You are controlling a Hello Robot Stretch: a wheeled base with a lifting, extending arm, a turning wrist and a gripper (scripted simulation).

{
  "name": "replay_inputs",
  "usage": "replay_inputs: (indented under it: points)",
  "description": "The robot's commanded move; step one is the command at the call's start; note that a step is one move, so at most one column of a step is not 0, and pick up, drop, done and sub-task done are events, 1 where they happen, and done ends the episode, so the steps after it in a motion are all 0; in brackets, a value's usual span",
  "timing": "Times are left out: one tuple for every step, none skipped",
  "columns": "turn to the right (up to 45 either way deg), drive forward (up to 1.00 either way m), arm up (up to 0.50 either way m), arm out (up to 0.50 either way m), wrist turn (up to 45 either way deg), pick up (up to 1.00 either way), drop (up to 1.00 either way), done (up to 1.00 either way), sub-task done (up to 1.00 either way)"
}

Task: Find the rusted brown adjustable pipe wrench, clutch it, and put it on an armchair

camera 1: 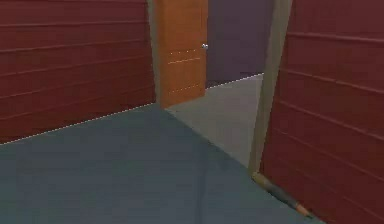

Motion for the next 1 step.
replay_inputs:
  points:
    - [0.0, 1.0, 0.0, 0.0, 0.0, 0.0, 0.0, 0.0, 0.0]
